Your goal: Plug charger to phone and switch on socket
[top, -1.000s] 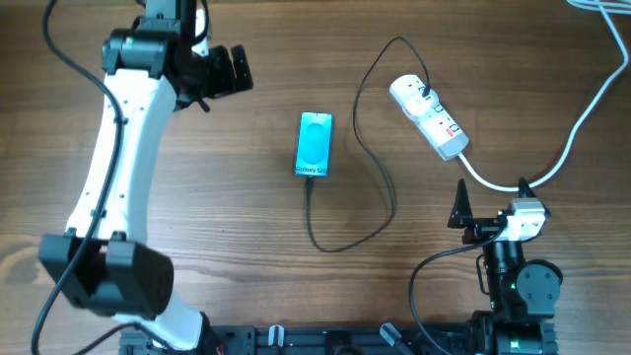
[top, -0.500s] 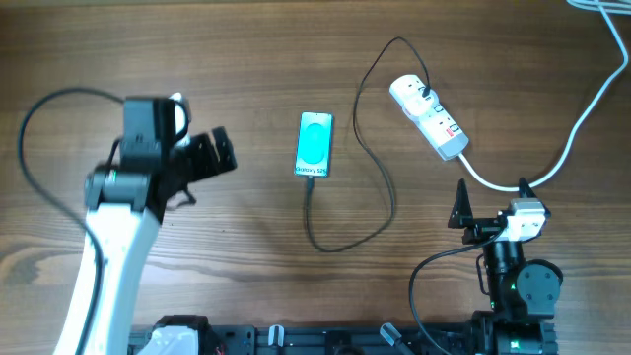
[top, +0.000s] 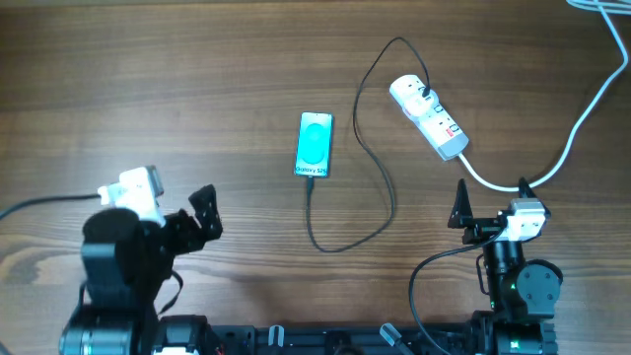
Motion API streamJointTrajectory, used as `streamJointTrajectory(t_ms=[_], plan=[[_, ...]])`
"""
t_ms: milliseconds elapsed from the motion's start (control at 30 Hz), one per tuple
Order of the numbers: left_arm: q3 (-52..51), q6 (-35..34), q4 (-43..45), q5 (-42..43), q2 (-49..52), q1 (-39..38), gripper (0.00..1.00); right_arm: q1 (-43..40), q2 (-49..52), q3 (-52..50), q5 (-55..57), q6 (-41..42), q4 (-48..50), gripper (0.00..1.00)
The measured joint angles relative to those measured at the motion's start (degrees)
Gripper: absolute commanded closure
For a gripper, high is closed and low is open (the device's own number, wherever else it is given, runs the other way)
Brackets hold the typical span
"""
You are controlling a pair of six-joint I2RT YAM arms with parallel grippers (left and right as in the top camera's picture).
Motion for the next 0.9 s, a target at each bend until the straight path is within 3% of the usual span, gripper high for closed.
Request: streamJointTrajectory(t_ms=[267,533,900], plan=[[-2.34,5.16,1.57,0.68,-6.12,0.00,0.00,0.00,0.00,0.00,-0.02,0.00,0.00,0.00],[-16.20,7.80,13.25,1.14,-21.92,0.00,0.00,0.00,0.00,0.00,0.00,0.00,0.00,0.01],[-31.41,8.00,34.51,1.29,-30.29,0.00,0.00,0.00,0.00,0.00,0.00,0.02,0.00,0.00]])
